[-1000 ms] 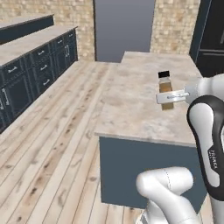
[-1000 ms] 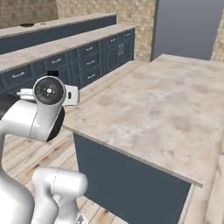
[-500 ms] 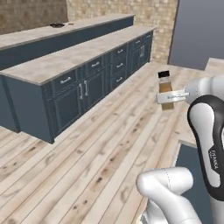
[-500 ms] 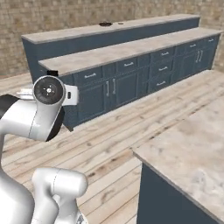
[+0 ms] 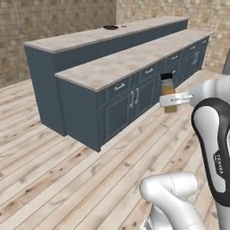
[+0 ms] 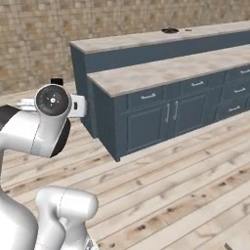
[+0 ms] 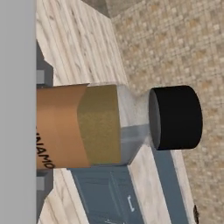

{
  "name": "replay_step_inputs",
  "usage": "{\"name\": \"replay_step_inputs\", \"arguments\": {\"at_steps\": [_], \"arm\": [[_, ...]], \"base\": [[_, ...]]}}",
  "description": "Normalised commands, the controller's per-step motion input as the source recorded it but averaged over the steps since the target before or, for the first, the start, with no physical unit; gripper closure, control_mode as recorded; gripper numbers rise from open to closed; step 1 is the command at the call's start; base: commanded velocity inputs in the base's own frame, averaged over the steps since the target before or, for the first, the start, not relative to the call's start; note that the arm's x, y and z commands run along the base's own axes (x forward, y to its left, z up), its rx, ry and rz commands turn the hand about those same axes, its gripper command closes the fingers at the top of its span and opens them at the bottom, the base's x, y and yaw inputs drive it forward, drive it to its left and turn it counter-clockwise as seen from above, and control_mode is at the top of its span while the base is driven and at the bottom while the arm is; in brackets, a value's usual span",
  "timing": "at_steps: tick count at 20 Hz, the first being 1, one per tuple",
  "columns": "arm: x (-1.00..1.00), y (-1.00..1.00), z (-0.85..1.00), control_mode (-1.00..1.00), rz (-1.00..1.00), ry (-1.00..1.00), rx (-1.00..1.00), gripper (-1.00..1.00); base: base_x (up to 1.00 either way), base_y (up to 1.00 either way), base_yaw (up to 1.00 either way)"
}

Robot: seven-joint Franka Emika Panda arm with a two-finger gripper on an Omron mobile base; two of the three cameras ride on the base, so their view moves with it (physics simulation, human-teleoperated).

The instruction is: Take the cinnamon bottle from the cabinet and place it on the dining table, next to the plate with the cupcake. Then take the chocolate from the dining counter and place it on the cupcake plate.

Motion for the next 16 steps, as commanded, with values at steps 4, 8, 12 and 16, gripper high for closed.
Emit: {"name": "replay_step_inputs", "arguments": {"at_steps": [4,8,12,16], "arm": [[0.0,0.0,0.0,1.0,0.0,0.0,0.0,1.0],[0.0,0.0,0.0,1.0,0.0,0.0,0.0,1.0],[0.0,0.0,0.0,1.0,0.0,0.0,0.0,1.0],[0.0,0.0,0.0,1.0,0.0,0.0,0.0,1.0]], "base": [[1.0,0.69,0.26],[1.0,0.68,0.23],[1.0,0.65,0.21],[1.0,0.63,0.17]]}}
